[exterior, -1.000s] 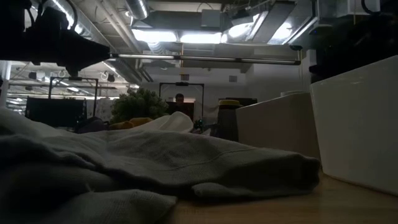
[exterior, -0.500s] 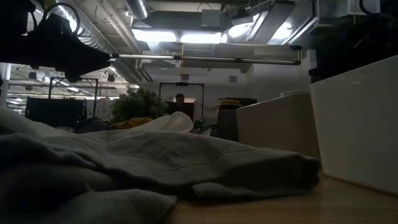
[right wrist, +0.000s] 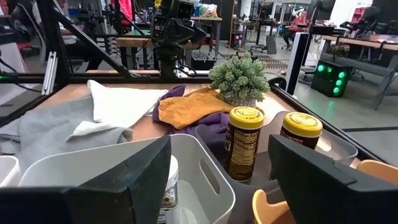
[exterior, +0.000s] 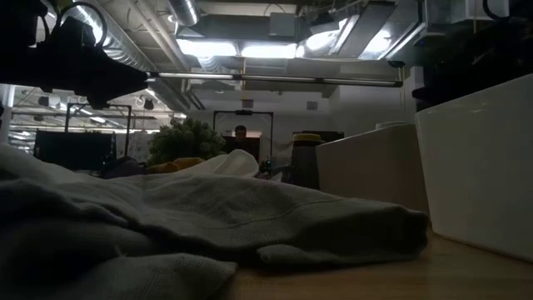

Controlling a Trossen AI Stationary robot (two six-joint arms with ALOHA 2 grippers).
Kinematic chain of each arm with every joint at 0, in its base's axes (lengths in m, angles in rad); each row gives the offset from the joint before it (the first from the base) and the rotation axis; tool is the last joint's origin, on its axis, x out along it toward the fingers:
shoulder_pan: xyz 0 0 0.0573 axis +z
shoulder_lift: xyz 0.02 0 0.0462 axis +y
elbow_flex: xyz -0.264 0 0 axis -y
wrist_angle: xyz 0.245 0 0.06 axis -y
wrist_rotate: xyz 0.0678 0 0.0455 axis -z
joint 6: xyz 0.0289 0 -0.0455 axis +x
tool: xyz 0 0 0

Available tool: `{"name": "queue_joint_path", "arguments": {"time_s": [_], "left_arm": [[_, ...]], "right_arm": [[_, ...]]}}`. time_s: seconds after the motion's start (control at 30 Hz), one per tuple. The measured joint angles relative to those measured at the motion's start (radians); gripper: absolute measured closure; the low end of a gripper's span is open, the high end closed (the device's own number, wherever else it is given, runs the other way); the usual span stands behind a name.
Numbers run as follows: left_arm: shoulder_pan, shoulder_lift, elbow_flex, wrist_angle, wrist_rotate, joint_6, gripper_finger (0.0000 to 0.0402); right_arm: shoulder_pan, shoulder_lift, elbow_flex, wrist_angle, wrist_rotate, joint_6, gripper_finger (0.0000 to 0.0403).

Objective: Sort spices by type
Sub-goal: Return to Home position

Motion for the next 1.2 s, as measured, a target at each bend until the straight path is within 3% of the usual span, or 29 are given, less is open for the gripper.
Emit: {"name": "queue_joint_path", "arguments": {"time_s": [0.73,1.2], "left_arm": [[0.0,0.0,0.0,0.0,0.0,0.0,0.0265],[0.0,0.0,0.0,-0.001,0.0,0.0,0.0265]], "right_arm": [[0.0,0.0,0.0,0.021,-0.014,-0.034,0.0134],[0.0,0.0,-0.051,0.165,-0.026,-0.083,0.0134]]}}
